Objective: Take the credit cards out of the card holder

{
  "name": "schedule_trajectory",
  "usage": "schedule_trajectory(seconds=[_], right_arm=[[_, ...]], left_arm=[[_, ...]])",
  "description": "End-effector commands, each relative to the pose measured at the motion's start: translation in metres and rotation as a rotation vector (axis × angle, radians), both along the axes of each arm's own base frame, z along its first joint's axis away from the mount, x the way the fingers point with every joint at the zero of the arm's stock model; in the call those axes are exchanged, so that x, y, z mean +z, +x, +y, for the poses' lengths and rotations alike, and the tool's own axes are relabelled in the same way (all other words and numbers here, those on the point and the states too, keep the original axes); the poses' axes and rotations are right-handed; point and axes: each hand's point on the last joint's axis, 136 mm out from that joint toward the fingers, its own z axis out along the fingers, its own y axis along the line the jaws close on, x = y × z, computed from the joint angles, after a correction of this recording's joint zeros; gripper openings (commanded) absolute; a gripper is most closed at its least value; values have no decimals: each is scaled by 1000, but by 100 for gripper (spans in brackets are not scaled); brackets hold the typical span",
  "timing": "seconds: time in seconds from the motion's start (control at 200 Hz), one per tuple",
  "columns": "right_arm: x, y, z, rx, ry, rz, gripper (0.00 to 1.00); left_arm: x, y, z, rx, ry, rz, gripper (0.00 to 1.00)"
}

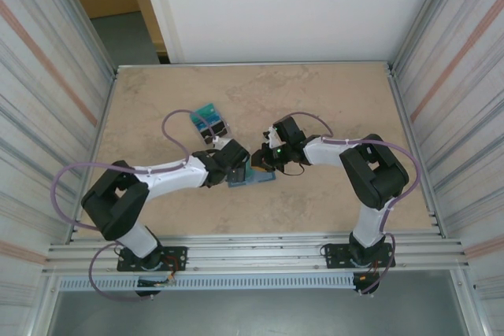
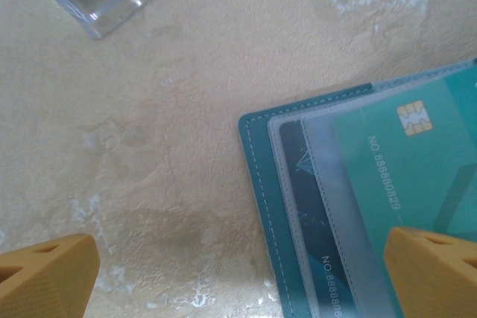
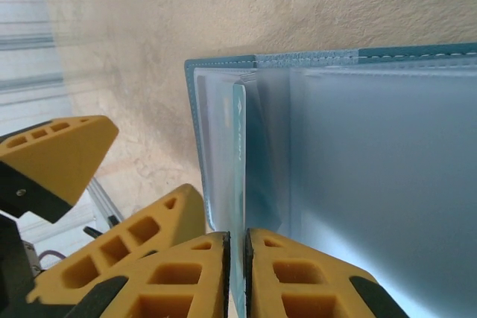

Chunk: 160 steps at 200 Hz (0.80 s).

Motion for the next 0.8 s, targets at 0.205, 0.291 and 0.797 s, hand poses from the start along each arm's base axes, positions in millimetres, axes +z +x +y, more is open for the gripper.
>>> schedule_trajectory(seconds=[0.205,0.291,0.797], right_arm=[[-8,-1,3,-10,26,40,5],[-8,-1,1,-9,16,36,0],[16,-3,-14,17,-116,-67,0]], left_arm=[[-10,-6,11,19,12,31,99],[-11,-8,14,20,21,36,99],[-15,-14,24,39,53,51,99]])
